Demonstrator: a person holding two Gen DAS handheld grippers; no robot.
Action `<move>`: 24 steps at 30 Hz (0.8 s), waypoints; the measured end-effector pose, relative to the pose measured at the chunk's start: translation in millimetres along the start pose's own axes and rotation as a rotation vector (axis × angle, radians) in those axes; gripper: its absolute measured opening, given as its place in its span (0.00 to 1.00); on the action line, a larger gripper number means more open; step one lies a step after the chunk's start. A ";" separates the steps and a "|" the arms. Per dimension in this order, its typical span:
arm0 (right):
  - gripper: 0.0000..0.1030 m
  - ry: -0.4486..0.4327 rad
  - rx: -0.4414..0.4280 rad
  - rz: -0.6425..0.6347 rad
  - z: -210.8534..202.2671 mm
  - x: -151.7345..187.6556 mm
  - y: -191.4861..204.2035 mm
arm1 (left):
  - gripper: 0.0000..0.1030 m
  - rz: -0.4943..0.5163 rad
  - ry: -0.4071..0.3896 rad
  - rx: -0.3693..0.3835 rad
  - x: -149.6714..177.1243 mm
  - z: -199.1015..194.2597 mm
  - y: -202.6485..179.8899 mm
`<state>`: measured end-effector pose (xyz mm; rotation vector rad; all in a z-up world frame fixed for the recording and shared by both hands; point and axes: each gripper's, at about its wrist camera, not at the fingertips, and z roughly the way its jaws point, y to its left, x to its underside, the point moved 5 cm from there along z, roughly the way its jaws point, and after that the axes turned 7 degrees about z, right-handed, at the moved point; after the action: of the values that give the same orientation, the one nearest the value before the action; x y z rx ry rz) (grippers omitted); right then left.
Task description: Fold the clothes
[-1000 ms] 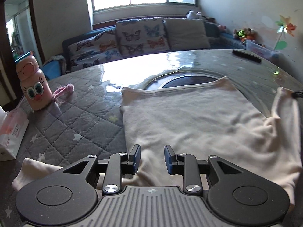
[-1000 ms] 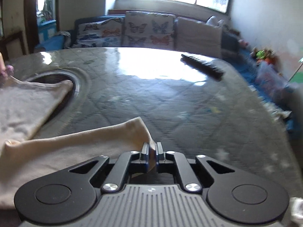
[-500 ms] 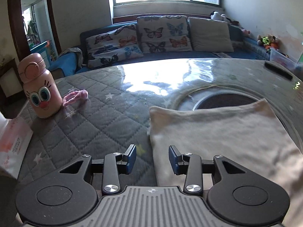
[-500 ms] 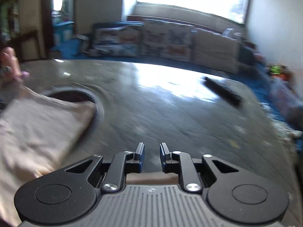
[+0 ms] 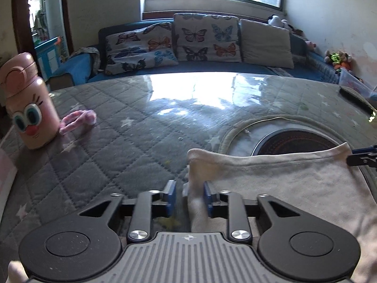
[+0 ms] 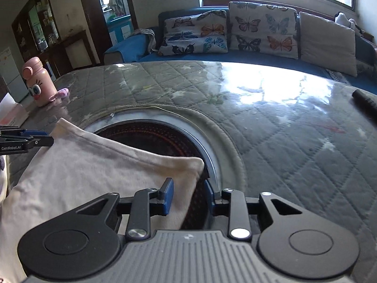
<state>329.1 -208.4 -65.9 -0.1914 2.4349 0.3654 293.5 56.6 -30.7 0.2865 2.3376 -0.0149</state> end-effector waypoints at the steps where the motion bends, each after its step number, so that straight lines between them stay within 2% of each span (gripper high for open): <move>1: 0.20 0.002 0.001 -0.001 2.9 -1.2 0.3 | 0.12 0.006 -0.002 0.006 -1.1 1.7 -1.0; 3: 0.08 0.008 0.004 -0.002 7.7 -3.3 1.0 | 0.09 0.016 -0.008 0.012 -3.5 4.6 -2.4; 5: 0.04 0.002 0.013 -0.014 9.2 -6.2 2.4 | 0.07 0.025 -0.021 0.011 -6.3 6.9 -2.4; 13: 0.04 -0.055 0.086 -0.066 21.2 -30.0 5.7 | 0.07 0.020 -0.038 -0.029 -18.8 24.7 6.6; 16: 0.04 -0.039 0.106 -0.083 33.6 -32.2 7.0 | 0.11 -0.009 -0.038 -0.007 -20.2 24.0 13.2; 19: 0.06 -0.053 0.123 -0.100 33.8 -32.5 11.7 | 0.12 -0.018 -0.052 -0.007 -18.3 9.7 22.5; 24: 0.11 -0.093 0.121 -0.154 16.7 -31.8 30.6 | 0.14 -0.050 -0.054 -0.066 -0.9 -24.6 51.0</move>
<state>356.6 -172.8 -51.7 -0.3001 2.3248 0.1546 287.6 108.5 -8.8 0.1929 2.2858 0.0297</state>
